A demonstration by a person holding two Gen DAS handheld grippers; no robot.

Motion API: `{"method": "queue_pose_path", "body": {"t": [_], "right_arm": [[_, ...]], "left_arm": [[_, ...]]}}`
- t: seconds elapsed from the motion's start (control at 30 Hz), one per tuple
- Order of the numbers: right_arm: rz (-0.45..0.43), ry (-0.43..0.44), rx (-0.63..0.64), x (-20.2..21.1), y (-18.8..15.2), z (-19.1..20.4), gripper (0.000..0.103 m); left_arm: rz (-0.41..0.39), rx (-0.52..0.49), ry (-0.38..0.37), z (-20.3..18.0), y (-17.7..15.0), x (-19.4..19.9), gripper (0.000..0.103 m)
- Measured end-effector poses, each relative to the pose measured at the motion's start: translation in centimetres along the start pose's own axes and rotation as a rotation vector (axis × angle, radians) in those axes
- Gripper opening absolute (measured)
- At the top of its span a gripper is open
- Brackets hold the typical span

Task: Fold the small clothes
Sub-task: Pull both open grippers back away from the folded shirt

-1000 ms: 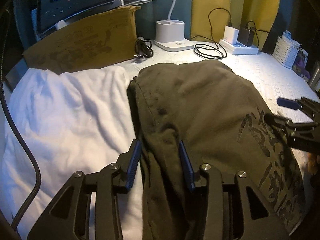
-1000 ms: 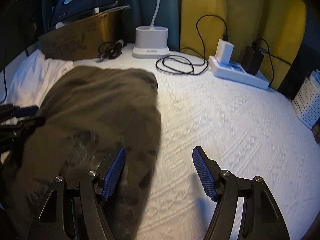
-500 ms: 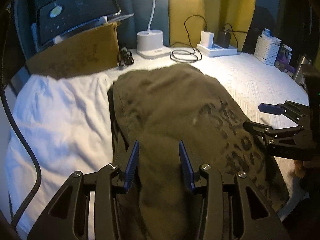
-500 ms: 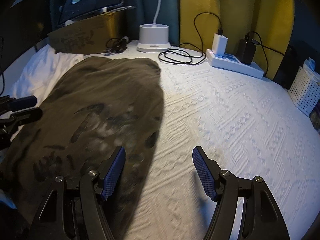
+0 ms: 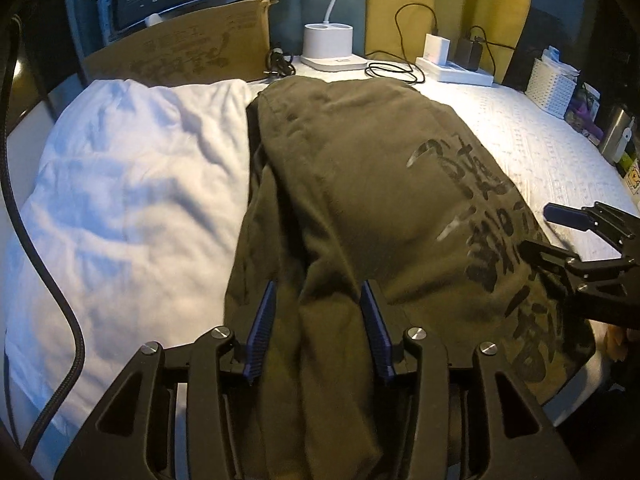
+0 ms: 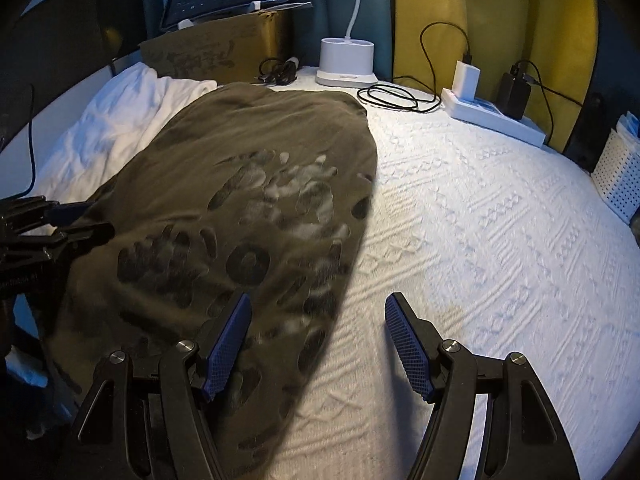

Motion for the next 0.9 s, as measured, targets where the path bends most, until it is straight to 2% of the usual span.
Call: {"method": "queue_pose_path", "body": {"t": [0.27,0.37,0.63,0.9], "right_arm": [[-0.006,-0.002,-0.021,1.3,-1.9,-0.9,0.072],[-0.004,0.004,-0.043,1.9,-2.7,-1.4,0.072],[-0.01,0.007,-0.11,4.0,-4.8,-3.4,0.073],[-0.027,-0.039,-0.171,6.3,-7.0,-6.6,0.073]], "left_arm": [[-0.022,-0.035,0.055,0.1,-0.2,0.8,0.047],[-0.058,-0.055,0.066,-0.5,0.3,1.8,0.048],[-0.119,-0.097,0.019,-3.9,1.3,3.7,0.051],[-0.101,-0.134,-0.006,-7.6,0.7,3.2,0.053]]}}
Point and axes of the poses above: each gripper's, at about its wrist camera, not at the fingertips, and x roughly against the way its jaws point, z to its left, y to its top, the point moved 9 cm from there along -x, roughly the way its jaws point, and after that the axes turned 8 degrees about x, right-handed, at the moved point
